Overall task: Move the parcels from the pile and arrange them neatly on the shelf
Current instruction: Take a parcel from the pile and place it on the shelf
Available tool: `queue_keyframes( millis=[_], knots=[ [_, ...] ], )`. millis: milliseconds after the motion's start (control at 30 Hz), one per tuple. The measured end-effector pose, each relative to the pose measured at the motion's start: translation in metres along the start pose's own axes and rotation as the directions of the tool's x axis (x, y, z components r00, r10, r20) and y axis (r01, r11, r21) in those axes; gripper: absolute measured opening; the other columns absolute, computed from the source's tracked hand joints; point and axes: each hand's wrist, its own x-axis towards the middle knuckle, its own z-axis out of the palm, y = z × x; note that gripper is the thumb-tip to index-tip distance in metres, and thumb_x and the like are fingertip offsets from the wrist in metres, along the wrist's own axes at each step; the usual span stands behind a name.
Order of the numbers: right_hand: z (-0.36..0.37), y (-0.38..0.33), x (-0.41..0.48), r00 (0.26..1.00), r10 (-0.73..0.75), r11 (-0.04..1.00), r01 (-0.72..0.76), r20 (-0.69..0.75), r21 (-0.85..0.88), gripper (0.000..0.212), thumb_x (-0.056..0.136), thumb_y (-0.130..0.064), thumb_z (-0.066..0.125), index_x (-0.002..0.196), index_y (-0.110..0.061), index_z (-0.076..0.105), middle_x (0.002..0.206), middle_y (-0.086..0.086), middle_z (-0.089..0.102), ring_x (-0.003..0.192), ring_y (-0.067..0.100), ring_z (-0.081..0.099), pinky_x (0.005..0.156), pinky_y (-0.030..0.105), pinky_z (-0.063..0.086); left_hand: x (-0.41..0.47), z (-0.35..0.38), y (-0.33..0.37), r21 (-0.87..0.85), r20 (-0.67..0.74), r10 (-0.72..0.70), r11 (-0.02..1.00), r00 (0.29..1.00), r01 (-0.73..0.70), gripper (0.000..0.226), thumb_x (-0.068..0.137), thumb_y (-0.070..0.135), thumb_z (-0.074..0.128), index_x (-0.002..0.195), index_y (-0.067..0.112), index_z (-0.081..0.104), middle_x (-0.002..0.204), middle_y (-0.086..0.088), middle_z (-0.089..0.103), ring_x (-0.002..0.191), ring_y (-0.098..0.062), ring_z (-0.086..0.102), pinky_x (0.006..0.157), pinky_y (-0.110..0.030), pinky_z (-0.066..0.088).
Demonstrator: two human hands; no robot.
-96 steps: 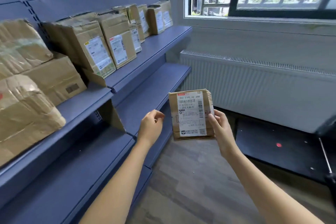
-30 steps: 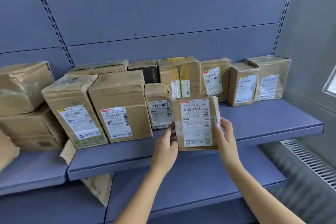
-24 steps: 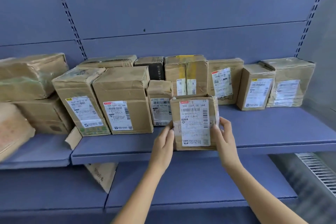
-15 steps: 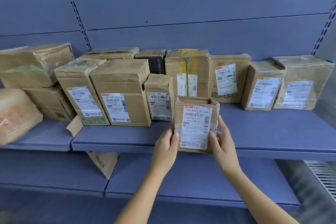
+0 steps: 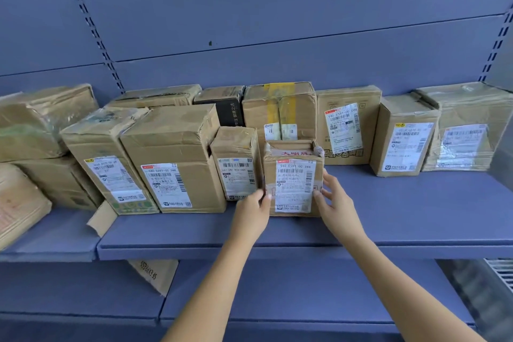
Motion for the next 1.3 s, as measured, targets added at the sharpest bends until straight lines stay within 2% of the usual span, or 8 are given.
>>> queue_keyframes(
  millis=[133, 333, 567, 767, 900, 1033, 1200, 1300],
  knots=[
    [0.003, 0.000, 0.020, 1.000, 0.007, 0.999, -0.007, 0.014, -0.034, 0.047, 0.100, -0.027, 0.046, 0.144, -0.030, 0.033, 0.144, -0.004, 0.048, 0.130, 0.014, 0.049, 0.099, 0.038, 0.048, 0.024, -0.003, -0.001, 0.178, 0.058, -0.018, 0.984, 0.998, 0.007, 0.046, 0.102, 0.024, 0.039, 0.059, 0.014, 0.028, 0.056, 0.000, 0.033, 0.051, -0.014, 0.032, 0.046, -0.029, 0.018],
    [0.010, 0.003, 0.031, 1.000, -0.005, 1.000, 0.005, -0.019, -0.028, 0.050, 0.098, -0.028, 0.050, 0.145, -0.030, 0.033, 0.146, -0.007, 0.046, 0.129, 0.013, 0.050, 0.100, 0.040, 0.047, 0.041, -0.003, -0.003, 0.282, 0.086, -0.047, 0.959, 0.995, 0.021, 0.041, 0.103, 0.026, 0.036, 0.065, 0.011, 0.041, 0.076, -0.014, 0.063, 0.075, -0.029, 0.065, 0.062, -0.036, 0.047],
    [0.018, 0.003, 0.033, 0.998, -0.032, 0.997, 0.028, -0.053, -0.075, 0.051, 0.098, -0.026, 0.050, 0.147, -0.028, 0.033, 0.144, -0.004, 0.049, 0.131, 0.014, 0.048, 0.101, 0.038, 0.046, 0.040, -0.005, -0.008, 0.481, 0.057, 0.053, 0.873, 0.997, -0.074, 0.036, 0.104, 0.027, 0.033, 0.080, 0.009, 0.054, 0.081, -0.012, 0.060, 0.079, -0.031, 0.060, 0.058, -0.031, 0.038],
    [0.043, -0.002, 0.031, 0.999, 0.017, 0.986, -0.025, -0.047, -0.164, 0.055, 0.100, -0.014, 0.037, 0.151, -0.028, 0.021, 0.117, -0.004, 0.063, 0.093, 0.028, 0.060, 0.069, 0.033, 0.044, 0.041, 0.007, -0.028, 0.312, 0.005, 0.086, 0.947, 0.996, -0.083, 0.039, 0.101, 0.023, 0.040, 0.064, 0.010, 0.041, 0.074, -0.015, 0.064, 0.071, -0.033, 0.060, 0.056, -0.036, 0.036],
    [0.049, -0.003, 0.036, 0.995, 0.084, 0.981, -0.093, -0.058, -0.171, 0.035, 0.101, -0.011, 0.033, 0.135, -0.010, 0.037, 0.109, 0.010, 0.064, 0.083, 0.030, 0.053, 0.064, 0.033, 0.037, 0.049, 0.009, -0.034, 0.264, 0.014, 0.078, 0.961, 0.997, -0.079, 0.043, 0.100, 0.022, 0.040, 0.059, 0.013, 0.037, 0.071, -0.015, 0.066, 0.070, -0.030, 0.063, 0.062, -0.040, 0.047],
    [0.041, -0.005, 0.039, 0.997, 0.076, 0.970, -0.077, -0.015, -0.230, 0.030, 0.102, -0.014, 0.033, 0.130, -0.007, 0.039, 0.095, 0.003, 0.058, 0.079, 0.028, 0.049, 0.059, 0.033, 0.033, 0.046, 0.016, -0.033, 0.213, -0.012, 0.057, 0.976, 0.998, -0.054, 0.039, 0.101, 0.022, 0.039, 0.065, 0.009, 0.046, 0.071, -0.013, 0.065, 0.071, -0.027, 0.066, 0.066, -0.043, 0.052],
    [0.040, -0.007, 0.034, 0.995, 0.097, 0.973, -0.099, -0.017, -0.209, 0.031, 0.102, -0.018, 0.032, 0.131, -0.007, 0.039, 0.099, 0.001, 0.058, 0.084, 0.028, 0.052, 0.065, 0.034, 0.037, 0.045, 0.010, -0.027, 0.189, 0.039, 0.002, 0.982, 0.999, -0.010, 0.043, 0.100, 0.022, 0.039, 0.058, 0.011, 0.038, 0.074, -0.018, 0.067, 0.072, -0.031, 0.066, 0.066, -0.042, 0.052],
    [0.039, -0.011, 0.032, 0.995, 0.079, 0.989, -0.086, -0.065, -0.119, 0.026, 0.097, -0.015, 0.039, 0.122, -0.015, 0.046, 0.112, 0.002, 0.056, 0.107, 0.027, 0.052, 0.083, 0.039, 0.045, 0.044, 0.001, -0.023, 0.204, 0.089, -0.046, 0.979, 0.995, 0.027, 0.042, 0.099, 0.024, 0.040, 0.060, 0.009, 0.042, 0.078, -0.017, 0.070, 0.072, -0.032, 0.065, 0.067, -0.040, 0.052]
  ],
)
